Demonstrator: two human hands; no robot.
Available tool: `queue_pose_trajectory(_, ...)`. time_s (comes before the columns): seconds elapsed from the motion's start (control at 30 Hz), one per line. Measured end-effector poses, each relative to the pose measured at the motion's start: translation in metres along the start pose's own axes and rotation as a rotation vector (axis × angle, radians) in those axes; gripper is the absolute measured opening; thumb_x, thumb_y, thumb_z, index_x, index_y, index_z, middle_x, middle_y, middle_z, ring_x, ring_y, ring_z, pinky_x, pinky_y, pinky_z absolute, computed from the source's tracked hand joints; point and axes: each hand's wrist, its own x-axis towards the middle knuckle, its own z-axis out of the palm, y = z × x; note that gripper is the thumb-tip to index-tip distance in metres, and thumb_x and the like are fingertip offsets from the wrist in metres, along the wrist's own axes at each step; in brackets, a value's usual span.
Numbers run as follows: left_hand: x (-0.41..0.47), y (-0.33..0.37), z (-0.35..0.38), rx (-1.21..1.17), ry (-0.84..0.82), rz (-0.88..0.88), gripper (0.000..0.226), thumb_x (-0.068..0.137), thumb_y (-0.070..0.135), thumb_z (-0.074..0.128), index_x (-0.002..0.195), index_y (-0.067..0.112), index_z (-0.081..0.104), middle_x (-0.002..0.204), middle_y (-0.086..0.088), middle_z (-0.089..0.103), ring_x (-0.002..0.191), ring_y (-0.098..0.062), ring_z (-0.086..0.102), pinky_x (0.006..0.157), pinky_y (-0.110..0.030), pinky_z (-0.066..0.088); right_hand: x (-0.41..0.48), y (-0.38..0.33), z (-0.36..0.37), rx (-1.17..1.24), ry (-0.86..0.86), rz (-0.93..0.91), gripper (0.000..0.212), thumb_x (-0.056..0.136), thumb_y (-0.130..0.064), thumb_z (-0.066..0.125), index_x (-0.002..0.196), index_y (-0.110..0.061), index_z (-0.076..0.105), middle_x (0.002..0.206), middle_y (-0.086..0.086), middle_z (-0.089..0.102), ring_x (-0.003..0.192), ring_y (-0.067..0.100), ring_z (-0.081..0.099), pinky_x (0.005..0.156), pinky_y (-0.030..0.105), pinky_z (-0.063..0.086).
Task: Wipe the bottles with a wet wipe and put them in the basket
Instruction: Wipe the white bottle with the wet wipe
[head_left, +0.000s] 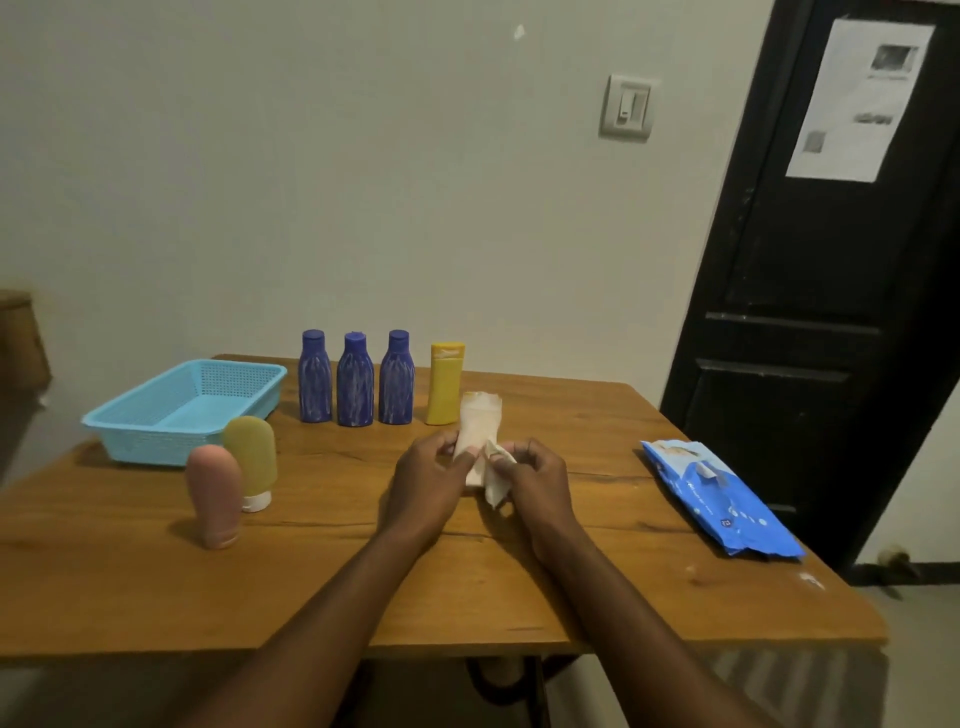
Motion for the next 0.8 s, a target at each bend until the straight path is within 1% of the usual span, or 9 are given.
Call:
queue_pose_trajectory(0.1, -0.02, -0.002, -0.017, -0.045, -0.02, -0.036, 0.058, 0.076, 0.071, 0.057, 0.12, 0.036, 0.07, 0.107, 0.018, 0.073, 0.097, -0.007, 0.069, 0.088, -0.047, 0.059, -0.03, -0.008, -0.001, 0.019, -0.035, 0.015, 0.007, 0.095, -0.012, 0.066, 0.096, -0.01, 0.073, 0.089, 0.004, 0.077, 0.078, 0.011, 0.07, 0.065, 0.023, 0.056)
queue_pose_trajectory(0.2, -0.037, 0.005, -0.033, -0.163, -0.062, -0.073, 0.03, 0.094, 0.044, 0.065, 0.121, 0.032, 0.069, 0.11, 0.008, 0.073, 0.096, -0.014, 0.073, 0.08, -0.05, 0.063, -0.056, -0.012, -0.002, 0.016, -0.077, 0.03, 0.007, 0.094, -0.014, 0.068, 0.095, -0.013, 0.075, 0.089, 0.002, 0.077, 0.085, 0.018, 0.073, 0.071, 0.034, 0.061)
queue_pose_trajectory(0.23, -0.041, 0.007, -0.038, -0.196, -0.073, -0.094, 0.027, 0.098, 0.036, 0.065, 0.124, 0.03, 0.068, 0.114, 0.003, 0.072, 0.096, -0.019, 0.073, 0.072, -0.046, 0.064, -0.062, -0.012, -0.002, 0.009, -0.087, 0.037, 0.007, 0.093, -0.015, 0.069, 0.095, -0.013, 0.075, 0.089, 0.001, 0.077, 0.086, 0.019, 0.073, 0.073, 0.037, 0.061)
queue_pose_trajectory(0.3, -0.049, 0.009, -0.046, -0.195, -0.082, -0.109, 0.026, 0.1, 0.028, 0.064, 0.126, 0.026, 0.065, 0.115, -0.004, 0.068, 0.093, -0.021, 0.072, 0.057, -0.028, 0.06, -0.072, -0.013, -0.004, -0.027, -0.093, 0.034, 0.006, 0.091, -0.013, 0.071, 0.094, -0.013, 0.076, 0.09, -0.001, 0.077, 0.088, 0.017, 0.072, 0.071, 0.031, 0.059)
queue_pose_trajectory(0.4, -0.061, 0.01, -0.055, -0.134, -0.079, -0.072, 0.015, 0.101, 0.025, 0.063, 0.114, 0.02, 0.069, 0.106, -0.003, 0.069, 0.088, -0.015, 0.067, 0.05, -0.014, 0.049, -0.081, -0.014, -0.006, -0.097, -0.103, 0.01, 0.006, 0.088, -0.011, 0.073, 0.091, -0.013, 0.077, 0.09, -0.002, 0.077, 0.088, 0.014, 0.071, 0.068, 0.025, 0.055)
queue_pose_trajectory(0.43, -0.063, 0.009, -0.056, -0.119, -0.084, -0.058, 0.012, 0.1, 0.025, 0.064, 0.109, 0.02, 0.071, 0.104, -0.002, 0.07, 0.087, -0.013, 0.066, 0.052, -0.014, 0.05, -0.083, -0.014, -0.006, -0.122, -0.104, 0.006, 0.006, 0.087, -0.011, 0.074, 0.09, -0.015, 0.078, 0.089, -0.003, 0.078, 0.087, 0.014, 0.071, 0.069, 0.026, 0.056)
queue_pose_trajectory(0.53, -0.067, 0.005, -0.058, -0.049, -0.09, -0.028, 0.007, 0.097, 0.03, 0.068, 0.098, 0.026, 0.073, 0.102, 0.007, 0.073, 0.096, -0.008, 0.066, 0.078, -0.028, 0.055, -0.087, -0.013, -0.006, -0.205, -0.084, -0.02, 0.004, 0.085, -0.015, 0.076, 0.085, -0.018, 0.078, 0.083, -0.005, 0.077, 0.081, 0.011, 0.071, 0.071, 0.032, 0.057)
queue_pose_trajectory(0.6, -0.066, 0.002, -0.058, 0.001, -0.101, -0.013, 0.007, 0.096, 0.033, 0.068, 0.096, 0.028, 0.074, 0.103, 0.011, 0.073, 0.101, -0.006, 0.065, 0.088, -0.032, 0.054, -0.088, -0.012, -0.005, -0.251, -0.076, -0.044, 0.003, 0.085, -0.017, 0.077, 0.083, -0.019, 0.078, 0.081, -0.007, 0.077, 0.078, 0.009, 0.071, 0.071, 0.033, 0.057)
queue_pose_trajectory(0.8, -0.067, 0.0, -0.058, 0.097, -0.105, 0.027, 0.013, 0.098, 0.038, 0.064, 0.102, 0.03, 0.073, 0.109, 0.012, 0.072, 0.104, -0.004, 0.064, 0.093, -0.033, 0.053, -0.088, -0.011, -0.004, -0.288, -0.07, -0.066, 0.003, 0.084, -0.018, 0.077, 0.084, -0.021, 0.078, 0.081, -0.009, 0.077, 0.078, 0.006, 0.07, 0.073, 0.034, 0.058)
